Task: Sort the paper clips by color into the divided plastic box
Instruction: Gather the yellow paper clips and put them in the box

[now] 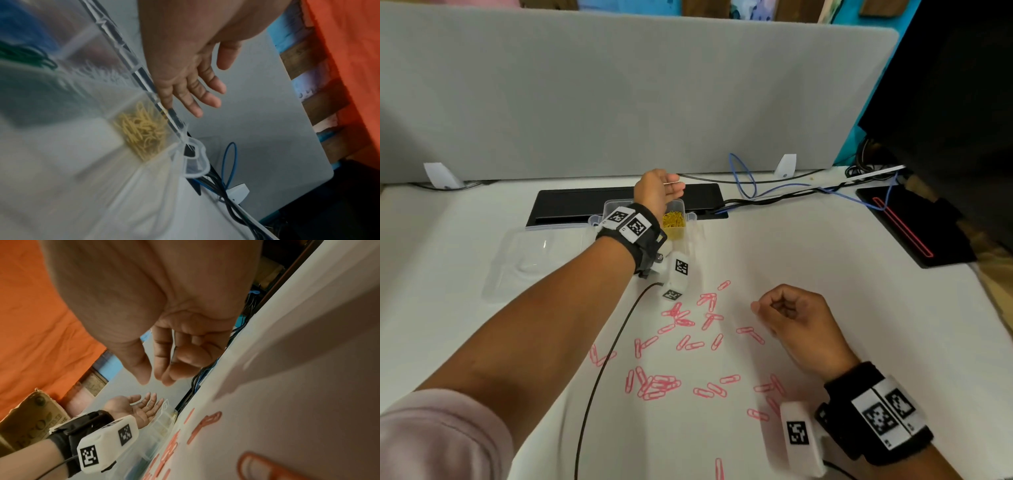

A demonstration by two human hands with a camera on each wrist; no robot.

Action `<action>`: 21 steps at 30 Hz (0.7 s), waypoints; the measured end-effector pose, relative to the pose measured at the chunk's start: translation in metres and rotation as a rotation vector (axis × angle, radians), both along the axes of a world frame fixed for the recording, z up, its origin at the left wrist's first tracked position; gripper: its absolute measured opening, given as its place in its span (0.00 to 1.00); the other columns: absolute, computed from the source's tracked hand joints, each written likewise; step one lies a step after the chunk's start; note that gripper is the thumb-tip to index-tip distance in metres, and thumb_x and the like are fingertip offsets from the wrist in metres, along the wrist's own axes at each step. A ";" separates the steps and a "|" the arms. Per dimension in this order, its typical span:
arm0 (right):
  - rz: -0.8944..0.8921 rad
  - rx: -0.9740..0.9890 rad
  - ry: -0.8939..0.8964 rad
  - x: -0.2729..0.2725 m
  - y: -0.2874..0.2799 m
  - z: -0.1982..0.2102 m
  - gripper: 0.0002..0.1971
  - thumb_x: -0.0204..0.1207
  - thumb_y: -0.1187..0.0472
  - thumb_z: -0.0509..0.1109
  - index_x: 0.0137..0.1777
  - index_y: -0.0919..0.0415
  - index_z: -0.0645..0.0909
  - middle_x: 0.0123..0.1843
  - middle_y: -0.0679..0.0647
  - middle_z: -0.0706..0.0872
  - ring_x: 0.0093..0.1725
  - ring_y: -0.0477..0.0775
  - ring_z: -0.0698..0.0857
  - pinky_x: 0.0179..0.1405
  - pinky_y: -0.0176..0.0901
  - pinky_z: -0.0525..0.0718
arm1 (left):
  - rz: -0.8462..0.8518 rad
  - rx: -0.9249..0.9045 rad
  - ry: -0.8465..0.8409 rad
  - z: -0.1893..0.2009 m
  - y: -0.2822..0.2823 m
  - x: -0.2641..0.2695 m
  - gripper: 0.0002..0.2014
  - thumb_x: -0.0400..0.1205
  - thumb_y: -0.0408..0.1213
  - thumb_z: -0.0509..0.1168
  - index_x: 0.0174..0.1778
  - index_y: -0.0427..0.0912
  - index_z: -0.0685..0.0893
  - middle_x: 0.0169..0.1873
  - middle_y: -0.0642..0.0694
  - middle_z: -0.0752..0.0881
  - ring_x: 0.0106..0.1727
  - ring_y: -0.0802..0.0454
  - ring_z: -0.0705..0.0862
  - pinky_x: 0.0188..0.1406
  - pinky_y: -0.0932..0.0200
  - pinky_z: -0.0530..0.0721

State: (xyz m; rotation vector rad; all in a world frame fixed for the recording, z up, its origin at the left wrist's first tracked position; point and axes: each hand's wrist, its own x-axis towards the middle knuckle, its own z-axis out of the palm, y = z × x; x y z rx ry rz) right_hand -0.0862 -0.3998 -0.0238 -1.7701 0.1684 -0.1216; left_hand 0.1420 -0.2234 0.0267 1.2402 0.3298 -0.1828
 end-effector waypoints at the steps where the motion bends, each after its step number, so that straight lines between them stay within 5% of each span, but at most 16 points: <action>1: 0.004 0.005 0.005 0.000 0.001 -0.001 0.09 0.76 0.70 0.75 0.35 0.67 0.83 0.25 0.44 0.83 0.26 0.39 0.78 0.32 0.28 0.76 | -0.005 0.013 -0.003 0.000 0.001 0.000 0.17 0.86 0.33 0.53 0.64 0.31 0.82 0.57 0.36 0.88 0.53 0.46 0.87 0.26 0.65 0.80; 4: 0.004 0.010 0.013 -0.001 0.002 -0.002 0.09 0.76 0.70 0.75 0.34 0.66 0.83 0.25 0.44 0.83 0.26 0.40 0.78 0.32 0.28 0.76 | 0.005 0.046 -0.029 -0.001 0.003 -0.003 0.18 0.86 0.28 0.49 0.64 0.33 0.82 0.56 0.37 0.88 0.55 0.47 0.87 0.38 0.64 0.77; 8: -0.012 -0.005 0.011 -0.001 -0.001 0.003 0.09 0.76 0.69 0.76 0.35 0.66 0.83 0.26 0.44 0.83 0.27 0.41 0.78 0.33 0.31 0.76 | 0.040 0.120 -0.110 0.001 0.004 -0.005 0.18 0.82 0.20 0.46 0.45 0.40 0.79 0.55 0.39 0.89 0.55 0.49 0.88 0.50 0.63 0.82; 10: -0.027 -0.024 0.006 0.000 -0.004 0.007 0.08 0.76 0.69 0.76 0.35 0.66 0.84 0.27 0.45 0.84 0.28 0.41 0.78 0.33 0.31 0.76 | 0.004 0.171 -0.135 0.006 0.011 -0.008 0.17 0.83 0.21 0.46 0.44 0.45 0.76 0.55 0.42 0.89 0.55 0.52 0.87 0.59 0.58 0.80; 13: -0.062 -0.042 0.003 0.000 -0.015 0.018 0.09 0.77 0.70 0.74 0.36 0.61 0.86 0.28 0.47 0.85 0.27 0.44 0.77 0.30 0.33 0.76 | -0.121 0.293 -0.242 0.017 0.034 -0.022 0.15 0.85 0.24 0.51 0.45 0.47 0.78 0.50 0.47 0.88 0.51 0.54 0.85 0.53 0.59 0.82; 17: -0.049 -0.110 0.133 -0.004 -0.033 0.038 0.08 0.79 0.71 0.71 0.40 0.62 0.86 0.35 0.63 0.85 0.26 0.49 0.77 0.19 0.31 0.72 | -0.307 0.588 -0.259 0.029 0.078 -0.056 0.08 0.83 0.31 0.64 0.46 0.49 0.84 0.53 0.45 0.89 0.51 0.50 0.86 0.56 0.50 0.87; 21: 0.078 -0.353 0.387 -0.018 -0.043 0.043 0.08 0.79 0.61 0.74 0.46 0.68 0.86 0.41 0.66 0.90 0.34 0.57 0.84 0.28 0.42 0.83 | -0.537 0.701 -0.242 0.037 0.108 -0.121 0.03 0.83 0.32 0.67 0.48 0.44 0.85 0.54 0.42 0.89 0.48 0.50 0.88 0.47 0.56 0.86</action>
